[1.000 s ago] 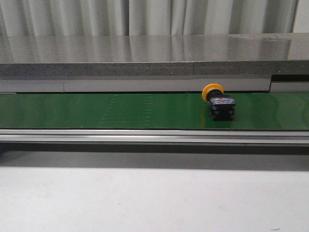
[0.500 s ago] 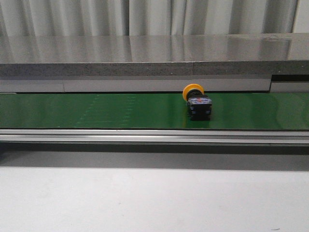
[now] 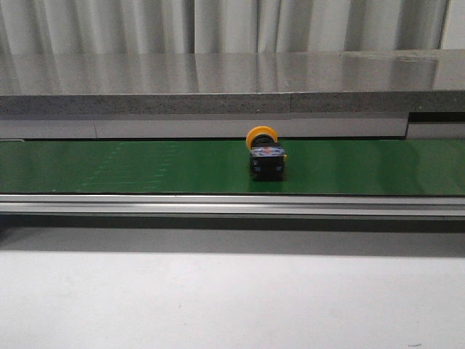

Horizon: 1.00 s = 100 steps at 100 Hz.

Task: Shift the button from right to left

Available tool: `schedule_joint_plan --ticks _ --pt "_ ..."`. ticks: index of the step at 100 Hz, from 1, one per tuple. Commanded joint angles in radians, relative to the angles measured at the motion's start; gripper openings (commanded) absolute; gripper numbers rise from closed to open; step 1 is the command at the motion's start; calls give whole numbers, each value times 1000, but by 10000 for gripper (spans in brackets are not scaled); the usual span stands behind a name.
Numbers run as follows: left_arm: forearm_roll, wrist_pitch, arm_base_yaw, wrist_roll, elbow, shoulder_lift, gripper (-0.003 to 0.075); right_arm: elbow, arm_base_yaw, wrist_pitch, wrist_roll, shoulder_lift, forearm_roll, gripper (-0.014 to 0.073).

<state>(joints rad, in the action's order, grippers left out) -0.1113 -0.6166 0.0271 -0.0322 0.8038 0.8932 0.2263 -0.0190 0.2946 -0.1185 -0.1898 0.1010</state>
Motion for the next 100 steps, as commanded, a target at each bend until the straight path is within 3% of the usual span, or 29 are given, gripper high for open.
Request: schedule_joint_plan --ticks 1,24,47,68,88,100 --pt "-20 33 -2 -10 79 55 656 25 1 -76 -6 -7 -9 -66" --pt "-20 -34 21 -10 201 211 671 25 1 -76 -6 -7 -9 -66" --pt "-20 -75 157 1 304 354 670 25 1 -76 -6 -7 -9 -66" --pt "11 -113 267 94 389 477 670 25 1 -76 -6 -7 -9 -66" --pt "220 -190 391 282 477 577 670 25 1 -76 -6 -7 -9 -66" --pt "219 -180 437 316 522 615 670 25 1 -76 -6 -7 -9 -66"
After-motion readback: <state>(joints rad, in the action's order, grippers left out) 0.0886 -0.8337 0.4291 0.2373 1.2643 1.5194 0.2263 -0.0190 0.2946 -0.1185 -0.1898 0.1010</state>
